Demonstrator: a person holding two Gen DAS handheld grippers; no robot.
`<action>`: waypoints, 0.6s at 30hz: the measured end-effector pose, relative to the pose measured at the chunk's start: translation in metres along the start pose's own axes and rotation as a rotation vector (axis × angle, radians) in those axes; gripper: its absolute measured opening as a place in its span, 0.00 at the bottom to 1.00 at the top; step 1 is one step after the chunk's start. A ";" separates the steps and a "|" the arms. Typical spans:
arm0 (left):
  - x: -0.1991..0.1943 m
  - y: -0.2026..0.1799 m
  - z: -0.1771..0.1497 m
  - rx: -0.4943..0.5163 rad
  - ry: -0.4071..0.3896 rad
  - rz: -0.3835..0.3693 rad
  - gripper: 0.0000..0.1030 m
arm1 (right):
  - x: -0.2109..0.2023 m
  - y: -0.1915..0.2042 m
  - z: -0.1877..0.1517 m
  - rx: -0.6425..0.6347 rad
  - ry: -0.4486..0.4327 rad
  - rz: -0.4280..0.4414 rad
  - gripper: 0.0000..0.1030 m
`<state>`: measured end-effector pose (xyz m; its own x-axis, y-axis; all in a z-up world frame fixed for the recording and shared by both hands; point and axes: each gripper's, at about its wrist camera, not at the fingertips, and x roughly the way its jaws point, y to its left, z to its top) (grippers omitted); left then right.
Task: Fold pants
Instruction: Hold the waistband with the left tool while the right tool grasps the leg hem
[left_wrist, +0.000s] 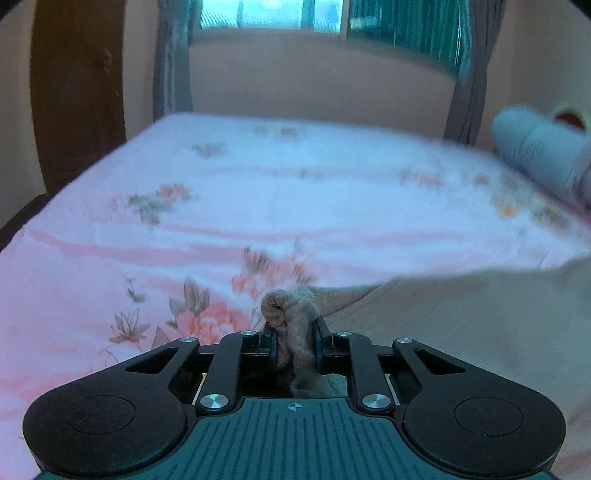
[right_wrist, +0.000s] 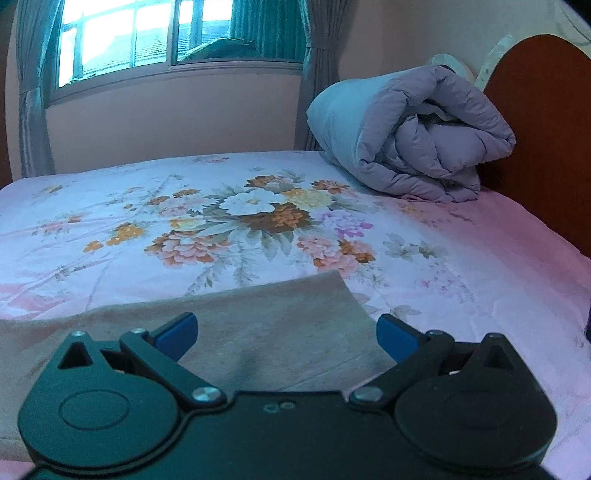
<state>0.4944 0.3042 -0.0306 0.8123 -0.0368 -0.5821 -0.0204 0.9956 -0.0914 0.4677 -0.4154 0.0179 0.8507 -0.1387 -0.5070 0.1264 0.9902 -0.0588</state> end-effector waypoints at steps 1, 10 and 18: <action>-0.009 0.000 0.002 -0.008 -0.023 -0.003 0.17 | 0.002 -0.003 0.002 -0.004 0.005 0.019 0.94; -0.033 -0.003 0.001 -0.041 -0.069 0.013 0.17 | 0.059 -0.035 0.015 -0.059 0.036 0.127 0.78; -0.014 -0.003 -0.005 -0.052 -0.035 0.059 0.17 | 0.104 -0.054 0.015 -0.110 0.071 0.131 0.71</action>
<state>0.4802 0.3014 -0.0264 0.8288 0.0259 -0.5590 -0.0982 0.9902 -0.0997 0.5569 -0.4830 -0.0189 0.8177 -0.0112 -0.5755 -0.0428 0.9959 -0.0802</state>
